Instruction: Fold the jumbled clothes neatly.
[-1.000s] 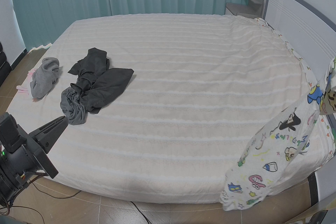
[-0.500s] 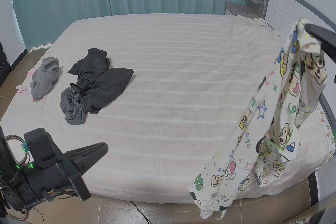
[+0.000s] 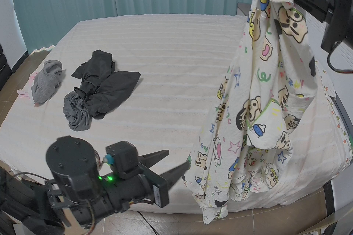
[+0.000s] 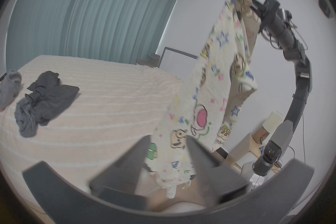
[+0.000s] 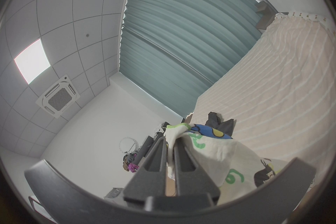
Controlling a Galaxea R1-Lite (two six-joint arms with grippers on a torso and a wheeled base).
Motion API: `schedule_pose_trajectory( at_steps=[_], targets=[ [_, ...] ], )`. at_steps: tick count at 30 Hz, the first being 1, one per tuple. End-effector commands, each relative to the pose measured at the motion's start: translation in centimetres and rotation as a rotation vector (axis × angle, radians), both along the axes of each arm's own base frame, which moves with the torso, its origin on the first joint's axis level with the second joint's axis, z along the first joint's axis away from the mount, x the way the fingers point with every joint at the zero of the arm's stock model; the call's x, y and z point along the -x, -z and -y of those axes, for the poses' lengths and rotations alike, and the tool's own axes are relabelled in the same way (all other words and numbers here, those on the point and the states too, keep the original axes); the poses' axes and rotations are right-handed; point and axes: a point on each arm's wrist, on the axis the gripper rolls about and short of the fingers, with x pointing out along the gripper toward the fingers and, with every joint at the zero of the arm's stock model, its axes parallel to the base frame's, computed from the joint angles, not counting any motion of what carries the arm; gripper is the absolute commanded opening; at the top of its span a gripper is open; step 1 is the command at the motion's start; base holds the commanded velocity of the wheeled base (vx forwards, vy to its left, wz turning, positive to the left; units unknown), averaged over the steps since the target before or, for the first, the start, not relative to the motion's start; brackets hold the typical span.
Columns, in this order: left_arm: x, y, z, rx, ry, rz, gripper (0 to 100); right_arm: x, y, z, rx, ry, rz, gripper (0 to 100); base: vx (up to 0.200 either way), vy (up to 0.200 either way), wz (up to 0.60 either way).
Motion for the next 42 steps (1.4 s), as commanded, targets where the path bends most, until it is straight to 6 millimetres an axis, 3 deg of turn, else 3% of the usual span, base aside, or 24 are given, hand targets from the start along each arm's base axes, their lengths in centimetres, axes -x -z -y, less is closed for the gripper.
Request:
schedule_pose_trajectory(
  at_steps=[1, 12, 21, 27, 42],
  targets=[
    [-1.0, 4.3, 3.5, -0.077, 0.043, -0.072, 100, -1.3, -0.1, -2.8, -0.018, -0.019, -0.024, 0, 0.000, 0.000, 0.00],
    [-2.5, 6.3, 4.2, -0.077, -0.081, -0.025, 100, -1.0, -0.1, -2.6, -0.016, -0.022, -0.027, 0, 0.000, 0.000, 0.00],
    [-1.6, 6.2, 1.4, -0.135, -0.095, 0.006, 100, -0.9, -0.3, -1.9, -0.024, 0.006, -0.023, 0, 0.000, 0.000, 0.00],
    [-2.2, 6.5, 1.0, -0.140, -0.101, -0.005, 100, -0.9, -0.1, -1.9, -0.020, 0.006, -0.027, 0, 0.000, 0.000, 0.00],
    [-5.5, 9.4, 3.7, -0.118, -0.125, 0.011, 100, -0.9, -0.1, -1.9, -0.018, 0.007, -0.026, 0, 0.000, 0.000, 0.00]
  ],
)
